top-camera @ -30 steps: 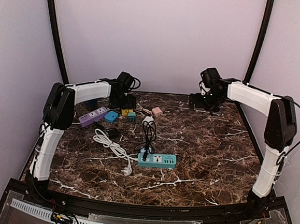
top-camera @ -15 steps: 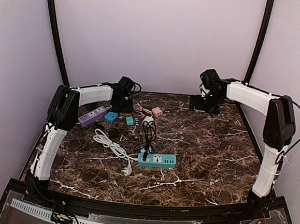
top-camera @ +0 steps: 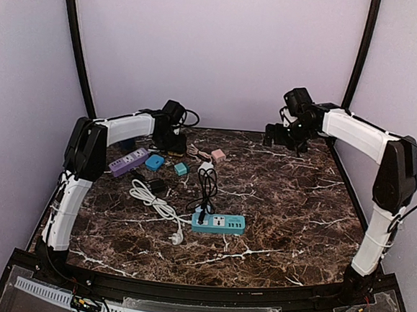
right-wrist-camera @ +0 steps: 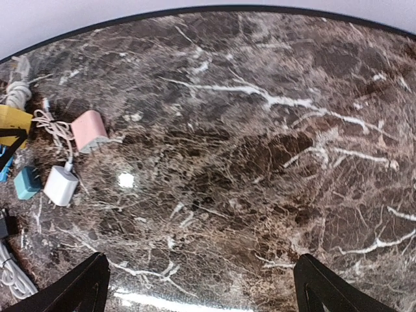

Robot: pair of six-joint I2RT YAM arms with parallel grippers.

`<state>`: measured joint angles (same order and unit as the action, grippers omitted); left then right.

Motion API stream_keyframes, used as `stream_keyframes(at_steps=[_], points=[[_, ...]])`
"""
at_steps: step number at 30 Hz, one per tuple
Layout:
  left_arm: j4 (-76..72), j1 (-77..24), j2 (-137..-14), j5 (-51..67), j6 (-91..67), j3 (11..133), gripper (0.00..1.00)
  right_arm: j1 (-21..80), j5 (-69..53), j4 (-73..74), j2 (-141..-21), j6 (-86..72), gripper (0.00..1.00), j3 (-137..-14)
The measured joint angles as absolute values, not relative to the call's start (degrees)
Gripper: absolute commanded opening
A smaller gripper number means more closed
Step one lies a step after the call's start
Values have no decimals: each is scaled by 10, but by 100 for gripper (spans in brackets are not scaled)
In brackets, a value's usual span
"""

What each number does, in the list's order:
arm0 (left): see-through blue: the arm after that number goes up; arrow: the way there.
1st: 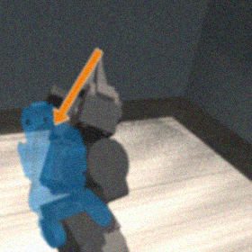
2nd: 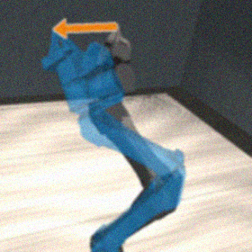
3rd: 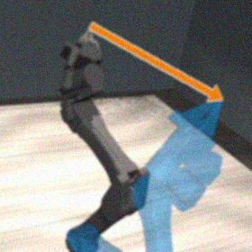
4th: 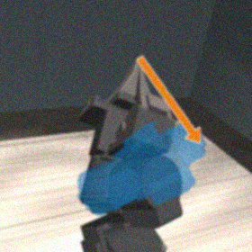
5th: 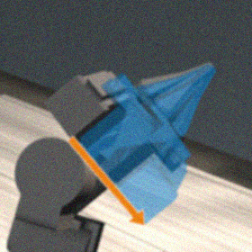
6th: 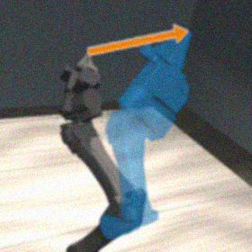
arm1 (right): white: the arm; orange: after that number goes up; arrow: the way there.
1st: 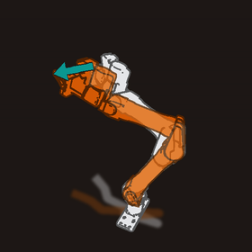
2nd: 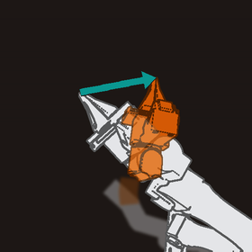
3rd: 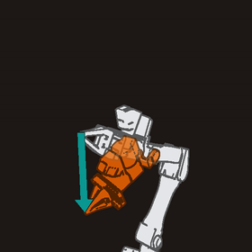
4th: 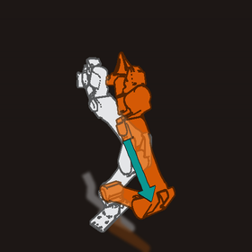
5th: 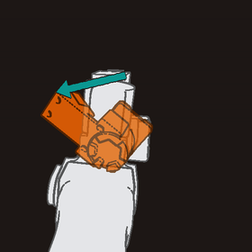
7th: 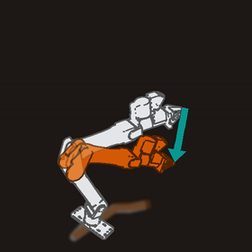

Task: Insert the plug
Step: Pick up the plug from the center of the board.

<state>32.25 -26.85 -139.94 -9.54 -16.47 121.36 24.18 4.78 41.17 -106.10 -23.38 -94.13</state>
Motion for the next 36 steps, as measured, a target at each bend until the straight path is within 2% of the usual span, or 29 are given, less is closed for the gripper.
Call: stream_keyframes(at_steps=[4, 9, 14, 18, 25, 31, 36], points=[[260, -269, -1333, -46, -70, 1144, 1, 240, -20, 417, -1061, -178, 99, -1006], [79, -266, -1151, 77, 77, 945, 1, 239, -144, 402, -1037, -148, 99, -1074], [-82, -272, -1044, 206, 167, 886, 1, 253, -204, 355, -978, -167, 99, -1064], [-169, -285, -971, 307, 223, 803, 1, 301, -229, 314, -948, -170, 99, -1050], [-218, -295, -954, 528, 124, 784, 1, 440, -288, 283, -930, -19, 99, -1014], [-308, -294, -954, 672, -29, 773, 1, 451, -302, 283, -886, 81, 99, -981], [-308, -302, -954, 730, -27, 773, 1, 461, -295, 279, -874, 141, 99, -987]])
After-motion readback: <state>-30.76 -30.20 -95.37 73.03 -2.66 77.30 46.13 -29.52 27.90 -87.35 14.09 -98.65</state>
